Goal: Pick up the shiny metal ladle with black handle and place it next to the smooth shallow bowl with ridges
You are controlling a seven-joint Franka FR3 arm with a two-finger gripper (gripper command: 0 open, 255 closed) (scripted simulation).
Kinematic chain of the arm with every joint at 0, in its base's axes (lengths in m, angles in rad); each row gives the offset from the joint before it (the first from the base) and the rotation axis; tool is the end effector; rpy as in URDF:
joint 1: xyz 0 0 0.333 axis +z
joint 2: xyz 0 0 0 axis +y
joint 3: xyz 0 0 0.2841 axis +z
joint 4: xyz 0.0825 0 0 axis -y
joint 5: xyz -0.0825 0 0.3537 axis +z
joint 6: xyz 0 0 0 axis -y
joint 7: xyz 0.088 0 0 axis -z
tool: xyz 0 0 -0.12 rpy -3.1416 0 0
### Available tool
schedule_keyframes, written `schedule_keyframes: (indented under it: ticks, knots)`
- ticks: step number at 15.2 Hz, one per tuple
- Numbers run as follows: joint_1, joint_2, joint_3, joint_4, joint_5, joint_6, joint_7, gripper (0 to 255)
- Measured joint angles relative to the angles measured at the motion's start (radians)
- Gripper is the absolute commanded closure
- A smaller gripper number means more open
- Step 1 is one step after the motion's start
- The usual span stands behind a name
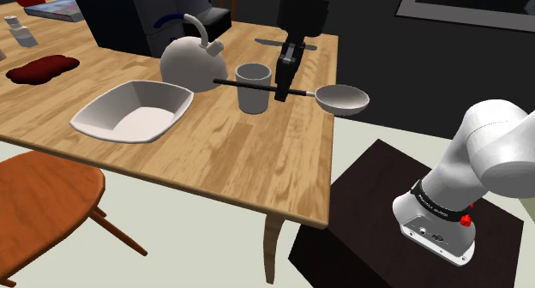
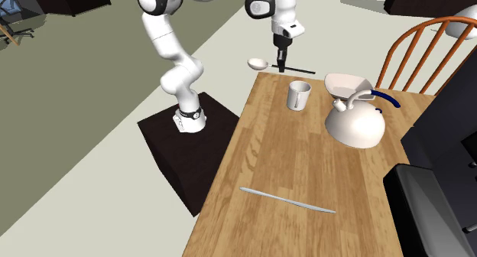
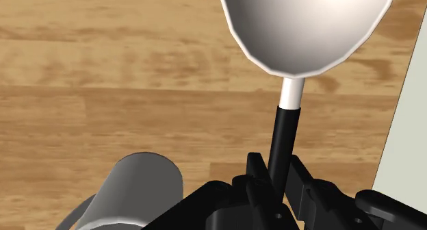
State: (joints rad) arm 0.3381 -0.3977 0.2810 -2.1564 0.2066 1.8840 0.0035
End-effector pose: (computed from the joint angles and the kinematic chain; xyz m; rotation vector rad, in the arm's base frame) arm 0.3371 0.2767 0.5265 -2.9048 -0.8165 -0.1222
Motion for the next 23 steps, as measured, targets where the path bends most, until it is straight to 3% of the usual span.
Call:
schedule_keyframes:
  ticks: [17,23]
  knots:
    - [0.009,0.033,0.024,-0.201,0.019,0.233,-0.019,255]
    - [0.01,0.037,0.026,-0.215,0.02,0.251,-0.02,255]
